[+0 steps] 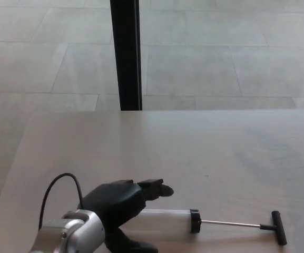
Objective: The robot uses its left hand to lift the air pump kept on the middle of the desk and use the right hand to compress the handle
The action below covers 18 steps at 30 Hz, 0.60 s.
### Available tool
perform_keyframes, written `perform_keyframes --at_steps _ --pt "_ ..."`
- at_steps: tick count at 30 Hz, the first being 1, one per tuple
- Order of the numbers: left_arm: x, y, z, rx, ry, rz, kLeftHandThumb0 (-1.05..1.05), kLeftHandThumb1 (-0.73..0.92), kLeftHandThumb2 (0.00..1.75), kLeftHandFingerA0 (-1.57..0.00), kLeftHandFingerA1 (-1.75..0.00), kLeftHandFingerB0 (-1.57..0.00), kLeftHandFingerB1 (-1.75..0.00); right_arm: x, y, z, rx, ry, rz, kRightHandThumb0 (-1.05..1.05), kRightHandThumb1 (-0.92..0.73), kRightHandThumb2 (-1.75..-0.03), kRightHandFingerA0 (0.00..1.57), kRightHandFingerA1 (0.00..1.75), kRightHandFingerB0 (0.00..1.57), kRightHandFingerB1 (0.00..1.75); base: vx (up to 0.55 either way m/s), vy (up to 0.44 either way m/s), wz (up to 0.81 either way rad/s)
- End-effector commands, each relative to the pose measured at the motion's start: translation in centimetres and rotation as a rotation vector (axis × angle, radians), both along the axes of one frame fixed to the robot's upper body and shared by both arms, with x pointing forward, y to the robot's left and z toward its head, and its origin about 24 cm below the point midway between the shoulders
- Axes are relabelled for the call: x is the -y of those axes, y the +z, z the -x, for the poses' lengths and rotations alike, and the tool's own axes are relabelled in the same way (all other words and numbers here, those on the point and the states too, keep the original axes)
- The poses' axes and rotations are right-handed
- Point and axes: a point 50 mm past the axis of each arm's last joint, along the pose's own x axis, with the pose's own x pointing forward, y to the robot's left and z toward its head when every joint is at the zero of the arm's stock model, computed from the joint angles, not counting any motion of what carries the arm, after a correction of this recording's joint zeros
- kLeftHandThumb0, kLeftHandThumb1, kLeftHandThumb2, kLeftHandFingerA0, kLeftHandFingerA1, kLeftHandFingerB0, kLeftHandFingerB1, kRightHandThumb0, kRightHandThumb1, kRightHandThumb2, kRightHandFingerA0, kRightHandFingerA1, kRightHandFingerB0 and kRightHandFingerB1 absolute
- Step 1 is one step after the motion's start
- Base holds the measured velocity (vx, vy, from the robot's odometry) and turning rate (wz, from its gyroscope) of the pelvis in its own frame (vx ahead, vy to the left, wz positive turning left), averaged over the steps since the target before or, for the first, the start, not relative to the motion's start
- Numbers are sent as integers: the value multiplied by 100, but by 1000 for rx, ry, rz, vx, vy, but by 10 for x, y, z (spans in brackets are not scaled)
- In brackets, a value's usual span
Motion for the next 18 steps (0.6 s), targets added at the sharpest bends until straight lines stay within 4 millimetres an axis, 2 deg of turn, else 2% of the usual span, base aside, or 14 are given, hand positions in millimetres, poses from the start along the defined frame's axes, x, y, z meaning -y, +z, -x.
perform_keyframes --at_steps 1,2,3,4,5,7,10,11,12,13,14,15,16,18 --pt "-9 -20 -2 272 25 -738 -86 66 60 -6 -52 -20 -42 -7 18 -8 35 -58 -56 -60 -59 -101 24 54 45 60 0 0 0" --pt "-11 -21 -2 276 32 -738 -82 51 87 -6 -57 -15 -52 -7 18 -7 36 -60 -50 -62 -61 -101 27 55 46 59 0 0 0" --pt "-14 -23 -1 282 43 -738 -82 51 87 -6 -57 -15 -52 -7 19 -7 37 -63 -41 -62 -61 -101 27 55 46 59 0 0 0" --pt "-15 -24 -1 283 53 -744 -81 51 87 -6 -58 -16 -52 -6 20 -7 40 -66 -40 -63 -77 -63 37 49 49 43 0 0 0" --pt "-16 -26 0 311 66 -757 -79 49 88 -9 -59 -20 -53 -6 20 -7 48 -64 -47 -61 -76 -63 44 64 50 43 0 0 0" --pt "-18 -30 0 344 90 -756 -78 48 86 -12 -61 -23 -54 -6 21 -6 50 -68 -43 -60 -76 -63 46 67 51 43 0 0 0" --pt "-20 -34 1 388 113 -772 -74 48 85 -18 -63 -26 -54 -8 23 -6 56 -69 -56 -58 -75 -62 46 62 52 44 0 0 0" --pt "-19 -35 0 443 182 -732 -75 49 91 -31 -66 -31 -55 -9 24 -6 56 -71 -58 -56 -74 -62 42 52 53 44 0 0 0" --pt "-17 -35 -1 479 239 -687 -71 49 91 -34 -67 -30 -54 -9 24 -6 55 -73 -59 -56 -74 -62 42 51 53 44 0 0 0" --pt "-16 -35 -1 502 260 -674 -69 61 60 -39 -65 -42 -47 -9 24 -6 58 -72 -54 -57 -74 -62 45 57 53 44 0 0 0" --pt "-15 -35 -1 531 284 -662 -65 49 94 -41 -69 -33 -55 -9 24 -6 65 -71 -47 -57 -74 -62 47 63 54 45 0 0 0" --pt "-14 -35 -2 532 292 -654 -65 49 94 -41 -69 -33 -55 -9 24 -6 66 -71 -48 -57 -74 -62 47 63 54 45 0 0 0" --pt "-13 -35 -2 561 317 -619 -63 63 59 -43 -66 -48 -49 -11 25 -6 68 -72 -52 -58 -73 -62 48 62 55 44 0 0 0" --pt "-8 -36 -4 560 347 -570 -61 65 60 -46 -80 -49 -52 -13 26 -6 69 -74 -59 -55 -74 -62 47 60 55 45 0 0 0"
